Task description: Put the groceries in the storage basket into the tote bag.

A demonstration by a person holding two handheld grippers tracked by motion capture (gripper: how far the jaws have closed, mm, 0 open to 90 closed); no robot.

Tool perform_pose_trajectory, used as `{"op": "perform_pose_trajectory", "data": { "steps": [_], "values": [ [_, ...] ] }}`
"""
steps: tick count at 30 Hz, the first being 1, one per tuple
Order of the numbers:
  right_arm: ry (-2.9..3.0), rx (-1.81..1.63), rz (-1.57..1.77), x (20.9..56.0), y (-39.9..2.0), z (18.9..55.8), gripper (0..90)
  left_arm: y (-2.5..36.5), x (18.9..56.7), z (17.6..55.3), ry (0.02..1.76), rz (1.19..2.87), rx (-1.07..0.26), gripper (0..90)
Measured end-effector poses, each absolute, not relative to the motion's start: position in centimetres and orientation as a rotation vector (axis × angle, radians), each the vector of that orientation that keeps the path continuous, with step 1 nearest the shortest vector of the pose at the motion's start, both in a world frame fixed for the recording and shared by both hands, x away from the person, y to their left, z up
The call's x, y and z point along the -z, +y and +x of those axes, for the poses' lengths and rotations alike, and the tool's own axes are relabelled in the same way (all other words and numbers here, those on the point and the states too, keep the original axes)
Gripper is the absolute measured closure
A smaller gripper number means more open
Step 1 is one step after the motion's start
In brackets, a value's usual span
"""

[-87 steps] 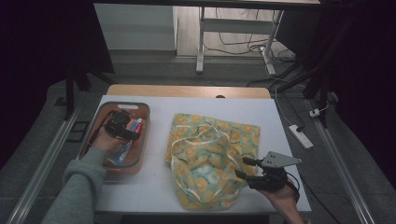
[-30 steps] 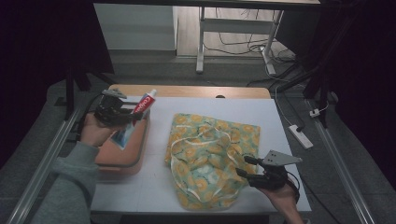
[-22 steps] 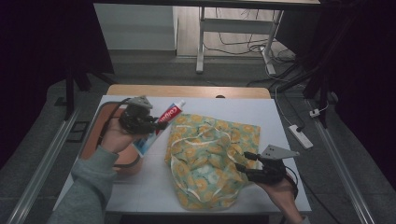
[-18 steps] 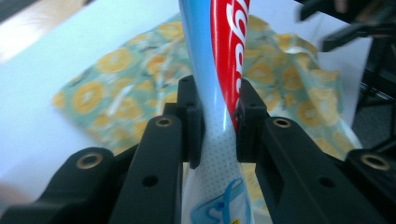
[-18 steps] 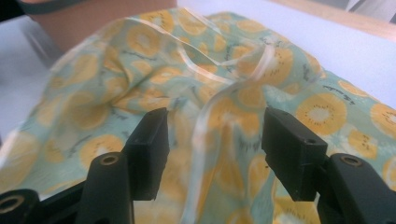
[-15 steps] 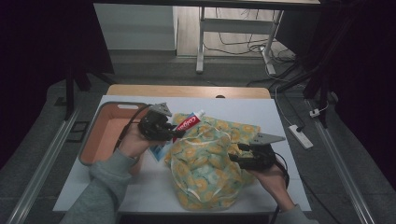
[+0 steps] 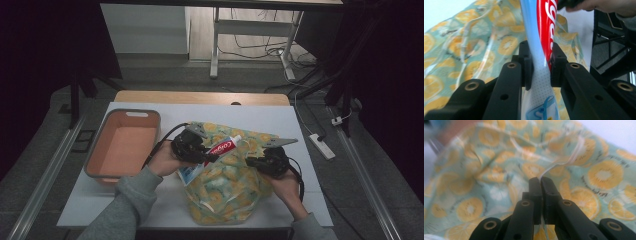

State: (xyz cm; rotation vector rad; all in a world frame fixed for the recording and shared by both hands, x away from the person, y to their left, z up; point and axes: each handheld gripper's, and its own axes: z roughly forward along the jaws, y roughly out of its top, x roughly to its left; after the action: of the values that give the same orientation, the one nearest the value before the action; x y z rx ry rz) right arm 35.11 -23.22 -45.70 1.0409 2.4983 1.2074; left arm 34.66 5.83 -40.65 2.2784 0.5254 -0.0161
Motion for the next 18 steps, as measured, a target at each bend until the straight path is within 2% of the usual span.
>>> {"op": "perform_pose_trajectory", "data": {
  "steps": [9, 11, 18],
  "values": [
    [2.385, -1.332, 1.027, 44.4, -24.5, 33.5, 87.8, 3.4, 41.0, 34.9, 0.498, 2.18, -0.031, 75.8],
    [2.377, -1.347, 1.029, 44.3, -24.6, 33.4, 87.8, 2.8, 41.7, 35.4, 0.5, 2.16, 0.003, 75.8],
    [2.334, -1.363, 1.045, 44.1, -25.3, 33.1, 88.2, 1.5, 44.6, 35.9, 0.492, 2.227, 0.004, 75.8]
  ]
}}
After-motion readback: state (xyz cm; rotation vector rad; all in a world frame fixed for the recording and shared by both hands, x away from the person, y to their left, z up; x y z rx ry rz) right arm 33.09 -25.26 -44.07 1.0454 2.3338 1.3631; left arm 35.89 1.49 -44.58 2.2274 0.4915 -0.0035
